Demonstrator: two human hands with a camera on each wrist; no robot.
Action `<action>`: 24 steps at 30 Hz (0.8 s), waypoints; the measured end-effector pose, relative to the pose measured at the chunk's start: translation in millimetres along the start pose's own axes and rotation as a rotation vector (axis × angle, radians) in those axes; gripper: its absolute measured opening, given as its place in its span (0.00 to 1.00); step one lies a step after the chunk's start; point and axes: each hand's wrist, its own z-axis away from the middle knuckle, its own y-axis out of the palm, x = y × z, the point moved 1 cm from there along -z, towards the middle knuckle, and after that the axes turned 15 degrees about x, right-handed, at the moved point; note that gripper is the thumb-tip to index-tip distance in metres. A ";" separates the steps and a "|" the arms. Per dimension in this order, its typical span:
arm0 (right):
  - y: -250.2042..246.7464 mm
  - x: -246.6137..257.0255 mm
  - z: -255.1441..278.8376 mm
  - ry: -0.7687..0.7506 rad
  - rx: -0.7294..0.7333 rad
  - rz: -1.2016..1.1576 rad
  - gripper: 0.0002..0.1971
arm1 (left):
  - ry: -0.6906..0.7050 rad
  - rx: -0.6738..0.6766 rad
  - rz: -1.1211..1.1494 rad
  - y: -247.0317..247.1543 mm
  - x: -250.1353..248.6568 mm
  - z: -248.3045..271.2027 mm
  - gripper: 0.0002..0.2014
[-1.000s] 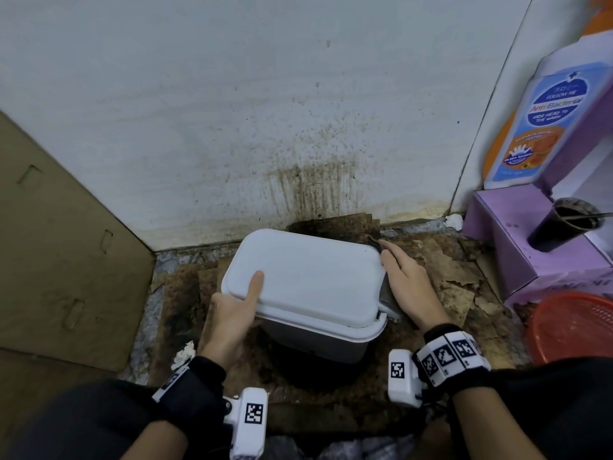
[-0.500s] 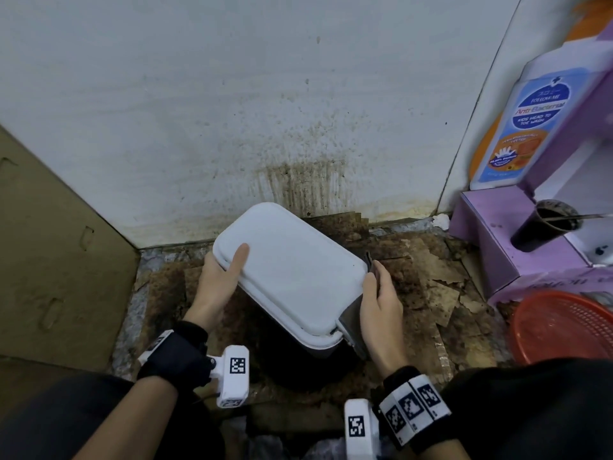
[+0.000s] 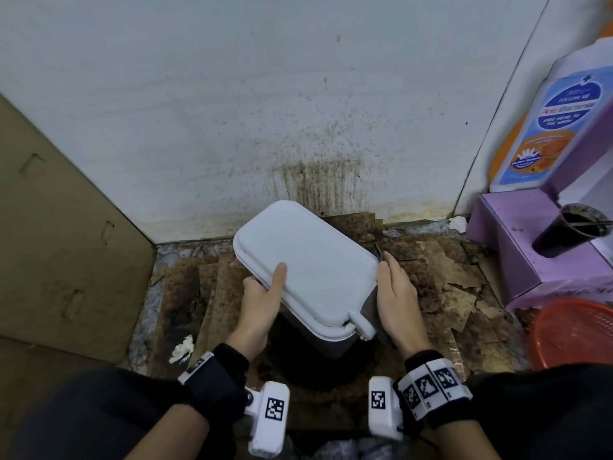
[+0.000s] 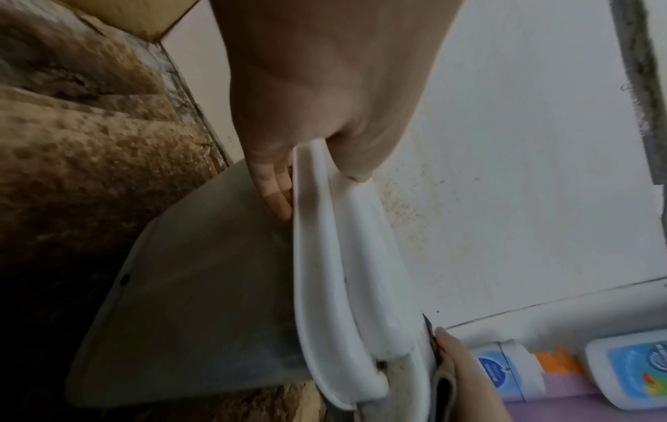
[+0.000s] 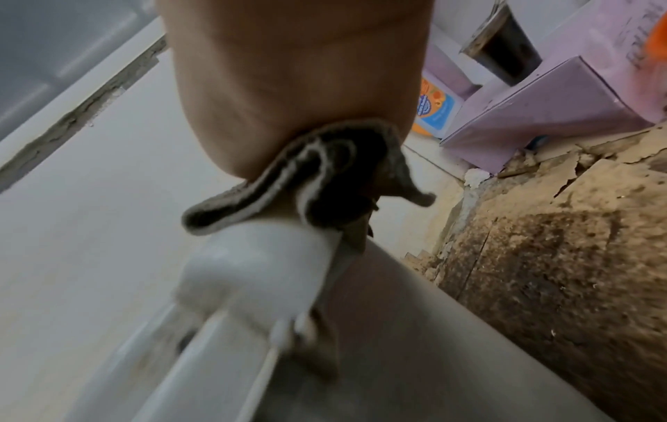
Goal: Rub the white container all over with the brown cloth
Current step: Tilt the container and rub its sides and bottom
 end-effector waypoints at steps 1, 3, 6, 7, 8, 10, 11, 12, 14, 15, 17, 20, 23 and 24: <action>-5.0 2.1 -4.1 0.002 0.029 -0.012 0.26 | -0.013 -0.018 0.013 2.3 2.7 1.5 0.21; -13.8 7.7 -11.0 0.016 0.104 -0.039 0.26 | -0.034 -0.034 0.022 6.5 5.2 4.5 0.23; -19.4 12.8 -14.3 0.038 0.185 -0.073 0.26 | -0.088 0.026 -0.006 8.3 11.3 6.0 0.35; -19.1 12.9 -14.2 0.037 0.187 -0.089 0.25 | -0.103 0.036 -0.027 8.1 13.6 4.9 0.43; -18.3 12.6 -13.5 0.032 0.178 -0.109 0.25 | -0.108 0.039 -0.047 7.3 15.8 2.9 0.48; -15.2 9.9 -11.5 0.021 0.138 -0.145 0.24 | -0.087 0.050 -0.072 6.7 14.7 -0.9 0.48; -12.8 8.7 -9.9 0.018 0.121 -0.161 0.23 | -0.090 0.060 -0.068 4.9 12.4 -3.5 0.46; -9.3 7.4 -8.0 0.016 0.100 -0.176 0.23 | -0.090 0.072 -0.061 2.7 8.4 -6.2 0.46; 0.1 3.6 -2.4 0.019 0.024 -0.199 0.25 | -0.087 0.125 -0.077 -1.3 -0.8 -11.1 0.47; 5.8 1.7 1.4 0.026 -0.026 -0.211 0.25 | -0.084 0.152 -0.093 -1.6 -6.4 -12.8 0.47; 21.2 0.3 10.3 0.050 -0.115 -0.242 0.25 | -0.081 0.187 -0.142 -2.6 -21.4 -14.9 0.38; 49.0 0.1 22.1 0.068 -0.213 -0.270 0.26 | -0.085 0.248 -0.223 -8.8 -42.5 -17.3 0.31; 68.0 1.8 26.4 0.054 -0.246 -0.278 0.27 | -0.080 0.309 -0.257 -21.0 -50.1 -19.7 0.32; 71.9 2.6 26.7 0.052 -0.241 -0.276 0.27 | -0.076 0.338 -0.253 -24.7 -50.6 -19.0 0.29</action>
